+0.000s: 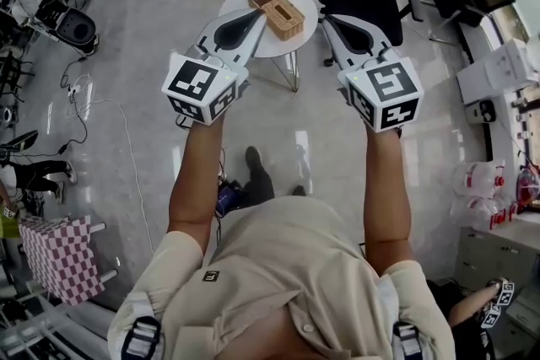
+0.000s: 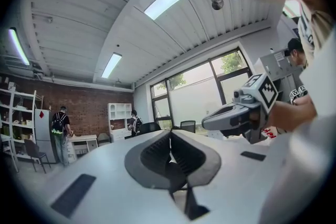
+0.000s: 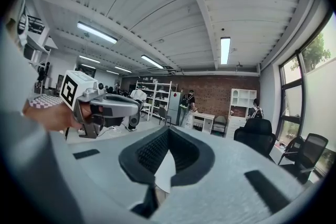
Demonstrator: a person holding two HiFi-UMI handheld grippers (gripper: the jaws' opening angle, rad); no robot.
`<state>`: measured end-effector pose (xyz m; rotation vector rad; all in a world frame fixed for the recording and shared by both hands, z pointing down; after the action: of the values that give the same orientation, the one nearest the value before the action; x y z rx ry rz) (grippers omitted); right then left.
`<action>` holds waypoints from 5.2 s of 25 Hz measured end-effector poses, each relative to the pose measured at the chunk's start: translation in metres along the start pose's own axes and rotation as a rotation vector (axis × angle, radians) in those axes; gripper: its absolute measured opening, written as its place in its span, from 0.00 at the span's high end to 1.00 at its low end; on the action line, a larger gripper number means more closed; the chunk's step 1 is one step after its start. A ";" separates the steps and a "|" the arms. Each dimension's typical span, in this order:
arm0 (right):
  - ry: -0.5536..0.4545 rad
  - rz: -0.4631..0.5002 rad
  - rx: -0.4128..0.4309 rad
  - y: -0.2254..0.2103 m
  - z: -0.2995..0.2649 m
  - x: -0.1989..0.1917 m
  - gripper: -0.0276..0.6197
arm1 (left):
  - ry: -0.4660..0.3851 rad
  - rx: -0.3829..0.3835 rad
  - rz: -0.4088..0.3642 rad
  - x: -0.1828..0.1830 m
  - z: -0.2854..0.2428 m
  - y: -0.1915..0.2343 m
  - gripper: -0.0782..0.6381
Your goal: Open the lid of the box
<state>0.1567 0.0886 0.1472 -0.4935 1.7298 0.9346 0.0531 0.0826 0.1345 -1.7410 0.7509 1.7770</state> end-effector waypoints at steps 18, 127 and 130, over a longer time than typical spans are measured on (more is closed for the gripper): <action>0.083 -0.046 -0.138 -0.058 -0.120 -0.016 0.97 | 0.023 -0.162 0.017 -0.003 -0.089 0.121 0.88; 0.628 -0.405 0.340 -0.081 -0.488 -0.510 0.81 | 0.457 0.042 0.473 -0.446 -0.269 0.412 0.87; 0.643 -0.421 0.352 -0.077 -0.490 -0.520 0.77 | 0.466 0.041 0.487 -0.455 -0.269 0.412 0.87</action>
<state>0.0999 -0.4025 0.6692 -0.9435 2.1796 0.1552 -0.0421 -0.3954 0.5947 -2.1005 1.5013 1.6269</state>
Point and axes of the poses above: the fingertips, and each gripper's own axes: z backward along the fingers, y to its left, x out of its top, the point moved 1 cm from there along z, backward along the fingers, and after that the axes turned 11 degrees about z, right-handed, at the moved point
